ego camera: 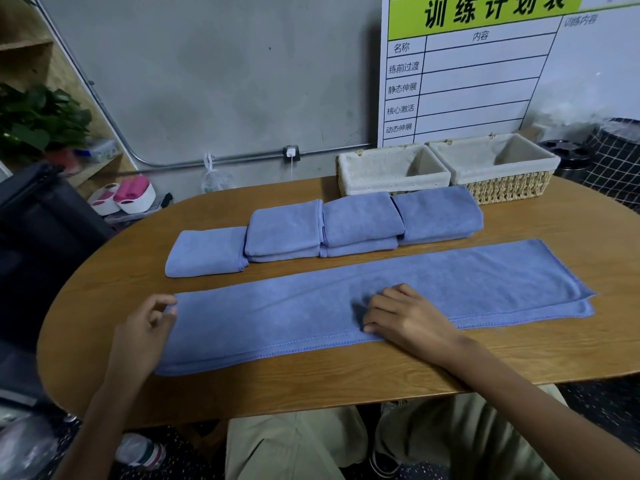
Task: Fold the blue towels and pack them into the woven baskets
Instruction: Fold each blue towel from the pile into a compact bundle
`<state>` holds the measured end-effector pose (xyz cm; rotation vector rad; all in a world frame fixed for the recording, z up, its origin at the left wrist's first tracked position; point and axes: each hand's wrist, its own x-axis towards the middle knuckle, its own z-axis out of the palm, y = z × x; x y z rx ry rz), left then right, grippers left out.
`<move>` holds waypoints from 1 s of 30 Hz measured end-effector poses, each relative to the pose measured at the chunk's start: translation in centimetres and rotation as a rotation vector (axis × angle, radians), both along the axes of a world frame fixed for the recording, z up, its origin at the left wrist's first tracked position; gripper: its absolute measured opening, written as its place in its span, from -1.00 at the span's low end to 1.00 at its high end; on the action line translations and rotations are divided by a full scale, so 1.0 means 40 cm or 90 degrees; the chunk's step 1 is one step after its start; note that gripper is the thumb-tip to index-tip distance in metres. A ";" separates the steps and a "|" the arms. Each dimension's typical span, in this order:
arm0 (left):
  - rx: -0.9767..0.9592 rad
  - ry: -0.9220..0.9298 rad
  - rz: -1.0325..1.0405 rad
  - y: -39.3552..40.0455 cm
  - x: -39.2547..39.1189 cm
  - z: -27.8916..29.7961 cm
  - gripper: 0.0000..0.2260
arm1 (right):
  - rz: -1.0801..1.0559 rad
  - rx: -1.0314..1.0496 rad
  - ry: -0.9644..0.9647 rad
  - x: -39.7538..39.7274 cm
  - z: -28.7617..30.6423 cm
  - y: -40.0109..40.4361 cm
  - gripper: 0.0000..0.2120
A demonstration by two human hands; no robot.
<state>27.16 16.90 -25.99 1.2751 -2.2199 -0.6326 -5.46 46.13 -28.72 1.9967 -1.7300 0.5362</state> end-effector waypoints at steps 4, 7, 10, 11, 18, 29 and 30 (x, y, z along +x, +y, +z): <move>-0.057 -0.033 0.010 0.020 0.007 -0.022 -0.91 | -0.001 0.029 -0.013 -0.012 0.001 0.010 -0.77; -0.128 -0.023 0.045 0.048 0.000 -0.041 -0.86 | -0.005 0.003 0.011 -0.012 0.000 0.009 -0.76; -0.126 0.004 0.066 0.054 -0.001 -0.047 -0.84 | 0.010 -0.029 0.040 -0.007 0.003 0.005 -0.76; -0.121 0.013 0.057 0.052 0.001 -0.043 -0.84 | 0.016 -0.040 0.045 -0.006 0.005 0.006 -0.75; -0.114 -0.038 0.016 0.019 0.022 -0.026 -0.84 | 0.015 0.000 0.026 -0.007 0.002 0.018 -0.82; -0.274 -0.081 -0.051 0.142 -0.087 0.014 -0.88 | 0.020 -0.006 0.028 -0.008 0.000 0.020 -0.86; -0.237 -0.022 -0.131 0.180 -0.125 0.014 -0.88 | 0.019 -0.003 0.014 -0.010 -0.002 0.022 -0.85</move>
